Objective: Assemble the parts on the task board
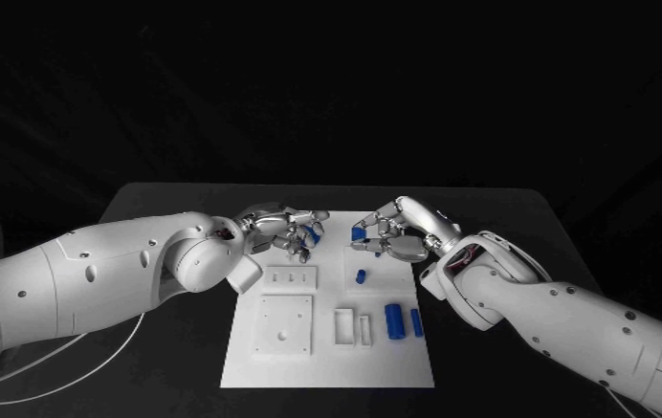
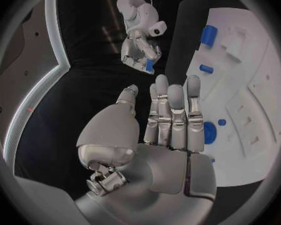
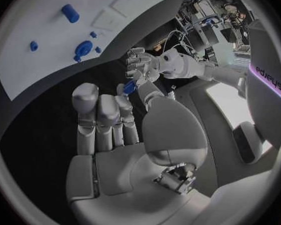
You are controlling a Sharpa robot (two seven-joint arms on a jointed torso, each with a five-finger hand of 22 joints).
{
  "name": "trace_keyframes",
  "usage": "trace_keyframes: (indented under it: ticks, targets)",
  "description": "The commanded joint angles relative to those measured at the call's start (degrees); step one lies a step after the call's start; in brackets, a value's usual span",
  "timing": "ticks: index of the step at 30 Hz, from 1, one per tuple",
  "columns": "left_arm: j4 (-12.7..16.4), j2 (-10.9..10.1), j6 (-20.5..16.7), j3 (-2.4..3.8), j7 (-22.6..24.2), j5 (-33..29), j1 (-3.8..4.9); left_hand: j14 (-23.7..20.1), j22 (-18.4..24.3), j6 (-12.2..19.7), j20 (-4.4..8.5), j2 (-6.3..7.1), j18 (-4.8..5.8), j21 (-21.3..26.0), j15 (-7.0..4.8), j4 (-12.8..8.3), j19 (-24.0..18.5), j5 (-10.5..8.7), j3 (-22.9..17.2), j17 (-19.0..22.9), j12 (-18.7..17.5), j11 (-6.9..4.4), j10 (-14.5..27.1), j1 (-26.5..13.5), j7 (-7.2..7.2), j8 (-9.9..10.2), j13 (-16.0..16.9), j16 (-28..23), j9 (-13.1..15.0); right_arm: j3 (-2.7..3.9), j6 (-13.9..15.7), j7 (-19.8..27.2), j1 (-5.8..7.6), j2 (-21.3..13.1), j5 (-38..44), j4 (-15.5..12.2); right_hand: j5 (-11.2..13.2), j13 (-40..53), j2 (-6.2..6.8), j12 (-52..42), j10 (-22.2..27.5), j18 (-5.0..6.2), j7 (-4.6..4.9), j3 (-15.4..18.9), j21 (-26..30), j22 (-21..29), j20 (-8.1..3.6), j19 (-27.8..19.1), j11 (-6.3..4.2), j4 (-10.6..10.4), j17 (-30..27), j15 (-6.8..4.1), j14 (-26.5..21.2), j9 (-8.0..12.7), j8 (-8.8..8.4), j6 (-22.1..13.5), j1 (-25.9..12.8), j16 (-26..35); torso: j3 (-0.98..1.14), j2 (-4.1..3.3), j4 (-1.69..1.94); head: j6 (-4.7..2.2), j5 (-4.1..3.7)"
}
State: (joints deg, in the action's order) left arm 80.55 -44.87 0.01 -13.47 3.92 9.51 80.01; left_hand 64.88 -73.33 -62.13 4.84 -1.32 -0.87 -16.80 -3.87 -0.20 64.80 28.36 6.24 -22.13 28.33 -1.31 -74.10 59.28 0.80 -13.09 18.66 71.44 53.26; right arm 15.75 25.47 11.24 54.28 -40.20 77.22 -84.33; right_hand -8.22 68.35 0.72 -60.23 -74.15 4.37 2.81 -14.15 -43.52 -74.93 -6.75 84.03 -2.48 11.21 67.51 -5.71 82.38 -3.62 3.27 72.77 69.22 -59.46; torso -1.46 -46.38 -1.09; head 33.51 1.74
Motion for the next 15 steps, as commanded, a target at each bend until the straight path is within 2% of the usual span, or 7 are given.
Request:
trace_keyframes:
  ticks: [1,4,8,15]
  targets:
    - [0.2,0.4,3.2,0.06,1.2,3.2,0.01,-0.3,-0.1,-0.3,-0.07,0.47,0.87,0.1,0.00,-0.3,-0.6,-0.61,0.3,0.1,0.3,-0.02,0.5,-0.5,0.03,0.5,-0.1,0.4,0.2,0.02,-2.7,1.1,-0.05,0.5,-4.0,0.3,-0.2,0.1,-1.26,0.3,-0.8,-0.28,-1.32,0.3,-0.2,-5.2,-0.10,2.6,-0.27,0.0,0.0,0.02,0.2,-0.1,0.37,1.2,0.5,0.3,-0.02,-0.05,0.04,0.06,-0.28]
    - [0.4,0.6,3.6,0.06,1.3,4.6,0.01,-0.5,-0.1,-0.3,-0.15,0.64,0.87,0.2,0.10,0.0,-0.6,-1.19,0.5,0.4,0.4,0.13,1.0,-0.2,0.19,1.4,-0.2,0.4,0.7,0.03,-3.1,1.1,-0.05,0.8,-5.1,0.5,-0.4,0.2,-1.38,0.3,-0.8,-0.25,-1.31,0.4,-0.2,-5.2,-0.09,2.6,-0.27,0.0,0.1,0.02,0.2,-0.1,0.37,1.2,0.4,0.3,-0.01,-0.03,0.04,0.15,-0.37]
    - [0.8,0.9,3.9,0.07,1.4,6.8,0.00,-0.7,0.0,-0.4,-0.27,0.70,0.87,0.3,0.25,0.2,-0.8,-3.10,0.7,0.6,0.2,0.31,1.3,-0.2,0.39,2.0,-0.4,0.4,0.5,0.03,-3.6,1.0,-0.05,1.2,-6.4,0.6,-0.6,0.3,-1.49,0.2,-0.8,-0.21,-1.30,0.7,-0.3,-5.2,-0.09,2.6,-0.26,0.1,0.1,0.03,0.2,-0.1,0.37,1.1,0.3,0.3,-0.02,-0.04,-0.01,0.18,-0.48]
    - [1.0,1.5,4.2,0.08,1.4,7.8,0.00,-0.9,0.0,-0.5,-0.32,0.60,0.87,0.4,0.34,0.7,-0.7,-4.36,0.9,0.8,0.0,0.43,1.5,-0.2,0.54,2.7,-0.7,0.4,0.3,0.03,-4.2,0.8,-0.04,1.5,-6.9,0.5,-0.6,0.4,-1.62,0.2,-0.8,-0.18,-1.29,0.8,-0.4,-5.2,-0.07,2.6,-0.25,0.1,0.1,0.04,0.2,-0.1,0.37,1.1,0.3,0.3,-0.01,-0.02,0.00,0.13,-0.47]
